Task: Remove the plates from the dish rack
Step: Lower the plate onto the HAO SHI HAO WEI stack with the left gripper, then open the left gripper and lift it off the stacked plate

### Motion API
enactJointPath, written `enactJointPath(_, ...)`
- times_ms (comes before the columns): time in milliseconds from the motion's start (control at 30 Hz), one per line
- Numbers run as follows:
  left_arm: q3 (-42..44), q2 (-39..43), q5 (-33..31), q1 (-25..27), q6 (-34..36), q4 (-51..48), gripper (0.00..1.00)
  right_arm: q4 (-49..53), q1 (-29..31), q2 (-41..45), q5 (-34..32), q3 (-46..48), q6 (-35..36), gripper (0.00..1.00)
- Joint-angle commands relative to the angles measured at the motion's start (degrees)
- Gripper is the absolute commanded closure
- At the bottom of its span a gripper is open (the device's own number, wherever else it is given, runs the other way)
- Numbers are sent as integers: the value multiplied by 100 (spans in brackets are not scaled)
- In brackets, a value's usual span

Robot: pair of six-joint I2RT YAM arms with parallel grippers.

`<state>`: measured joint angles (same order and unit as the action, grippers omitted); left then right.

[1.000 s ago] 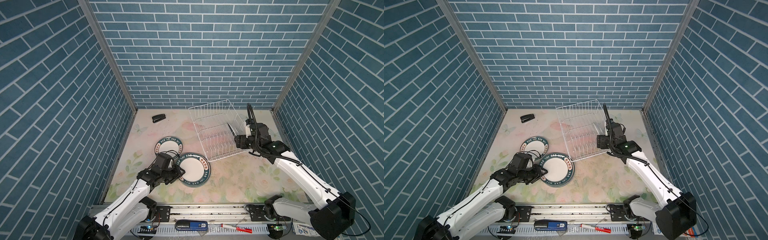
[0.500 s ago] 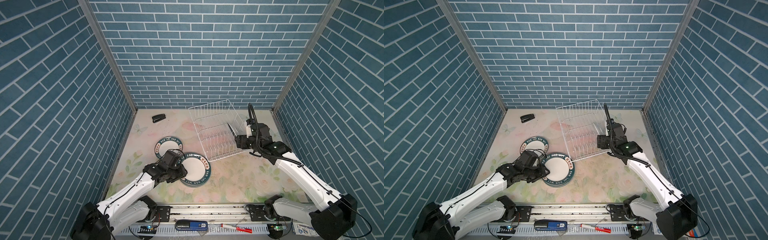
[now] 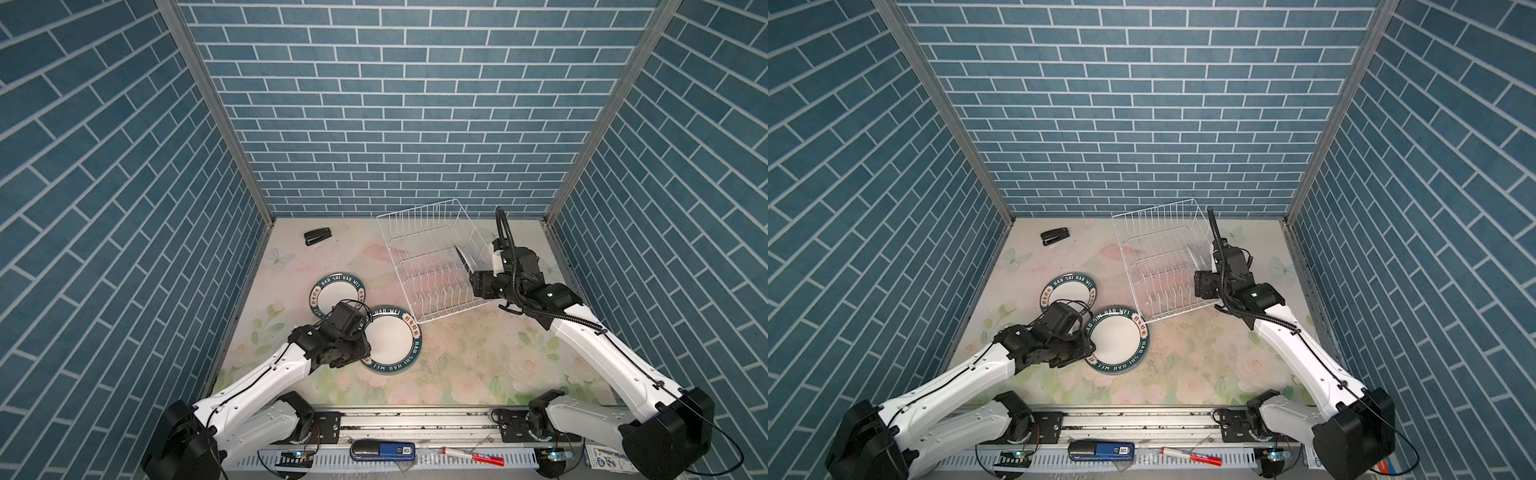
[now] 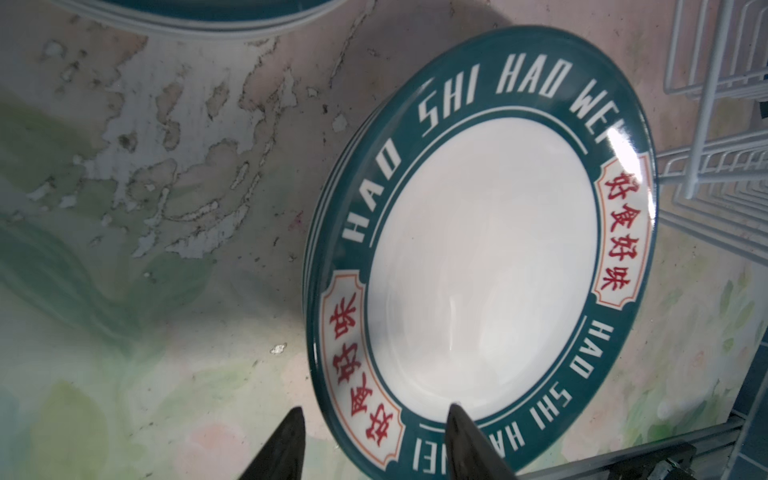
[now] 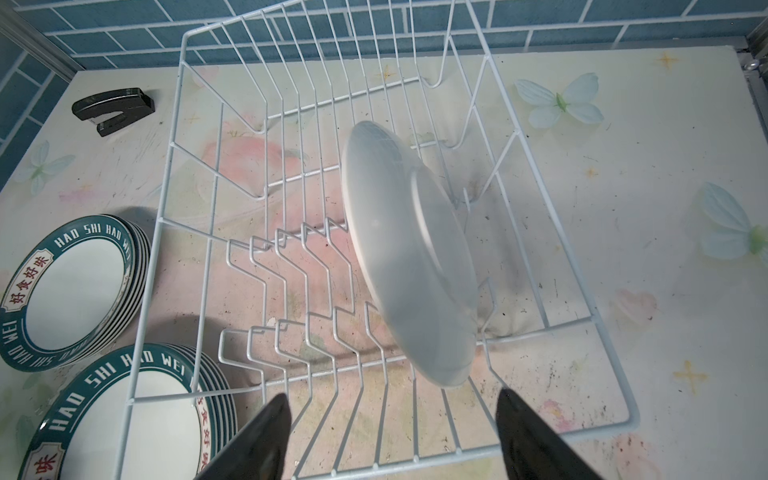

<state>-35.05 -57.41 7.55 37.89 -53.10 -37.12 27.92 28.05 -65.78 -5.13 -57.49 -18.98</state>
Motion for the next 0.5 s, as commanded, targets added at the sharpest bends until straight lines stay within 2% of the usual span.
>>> enactJointPath(0,-204,-63,-289,105,107,-240,44,54,-33,48,-95,150,246,22)
enactJointPath(267,-468,133,-966,232,145,-784,41,477,-266,-357,-782,-69,46,21)
enactJointPath(467,-1140,114,-1331,228,612,-985,36,523,-783,-757,-552,-346,135,22)
